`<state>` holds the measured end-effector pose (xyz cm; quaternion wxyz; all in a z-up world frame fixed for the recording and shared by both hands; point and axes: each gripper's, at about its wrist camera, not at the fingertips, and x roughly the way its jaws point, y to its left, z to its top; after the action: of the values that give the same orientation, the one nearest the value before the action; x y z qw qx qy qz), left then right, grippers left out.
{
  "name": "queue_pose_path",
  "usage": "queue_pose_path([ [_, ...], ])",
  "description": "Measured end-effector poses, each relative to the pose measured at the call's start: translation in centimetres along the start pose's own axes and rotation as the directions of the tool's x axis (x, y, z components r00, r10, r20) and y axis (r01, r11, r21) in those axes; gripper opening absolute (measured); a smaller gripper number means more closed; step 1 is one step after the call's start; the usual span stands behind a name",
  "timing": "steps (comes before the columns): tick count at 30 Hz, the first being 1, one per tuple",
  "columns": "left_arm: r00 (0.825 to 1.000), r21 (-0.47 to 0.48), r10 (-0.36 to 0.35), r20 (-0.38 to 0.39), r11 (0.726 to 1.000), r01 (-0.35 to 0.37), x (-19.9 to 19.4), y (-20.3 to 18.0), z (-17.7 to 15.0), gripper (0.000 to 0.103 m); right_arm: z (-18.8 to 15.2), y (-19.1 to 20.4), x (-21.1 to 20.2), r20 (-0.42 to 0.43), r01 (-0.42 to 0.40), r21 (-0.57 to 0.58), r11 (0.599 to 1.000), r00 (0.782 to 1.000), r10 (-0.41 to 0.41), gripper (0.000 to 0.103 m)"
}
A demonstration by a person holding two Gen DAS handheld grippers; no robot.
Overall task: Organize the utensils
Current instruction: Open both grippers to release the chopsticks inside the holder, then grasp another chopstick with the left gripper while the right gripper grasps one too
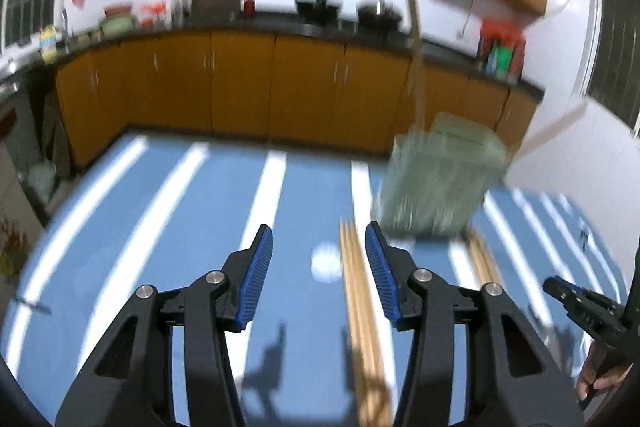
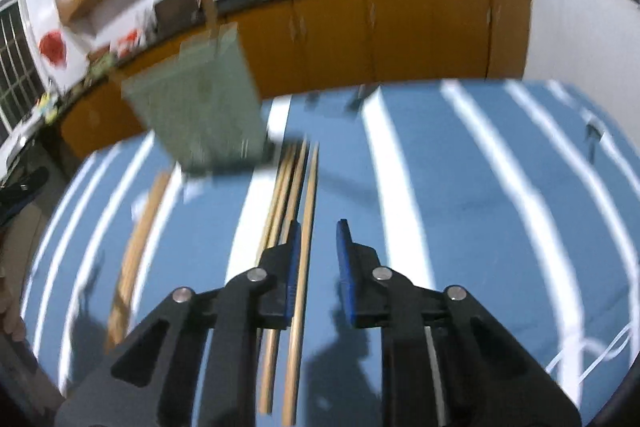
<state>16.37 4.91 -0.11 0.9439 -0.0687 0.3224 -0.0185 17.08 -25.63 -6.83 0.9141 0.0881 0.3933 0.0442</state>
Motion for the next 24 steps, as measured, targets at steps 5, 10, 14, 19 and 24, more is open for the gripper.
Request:
queue_pose_path([
  [5,0.988,-0.004,-0.030,-0.152,1.000,0.029,2.7,-0.2,-4.4,0.039,-3.1,1.1,1.7,-0.088,-0.005,-0.037,0.999,0.996,0.002,0.019],
  [10,0.974,-0.005,-0.059,-0.220,0.998,0.059,3.5,-0.8,-7.0,0.035,-3.7,1.5,2.0,-0.099,0.030,-0.086,0.996,0.994,-0.038,0.009],
  [14,0.970,-0.004,-0.081,-0.230,0.997,0.083,3.6,-0.9,-7.4,0.031,-3.3,0.9,2.0,-0.087,0.075,-0.056,0.996,0.993,-0.080,0.008],
  [19,0.966,0.008,-0.096,-0.240,0.995,0.101,3.6,-1.4,-7.8,0.027,-3.3,0.3,2.0,-0.084,0.080,-0.040,0.996,0.993,-0.083,0.008],
  [24,0.966,0.043,-0.070,-0.248,0.996,0.084,3.9,-2.1,-8.1,0.024,-3.2,0.3,2.1,-0.084,0.083,-0.041,0.996,0.993,-0.086,0.008],
])
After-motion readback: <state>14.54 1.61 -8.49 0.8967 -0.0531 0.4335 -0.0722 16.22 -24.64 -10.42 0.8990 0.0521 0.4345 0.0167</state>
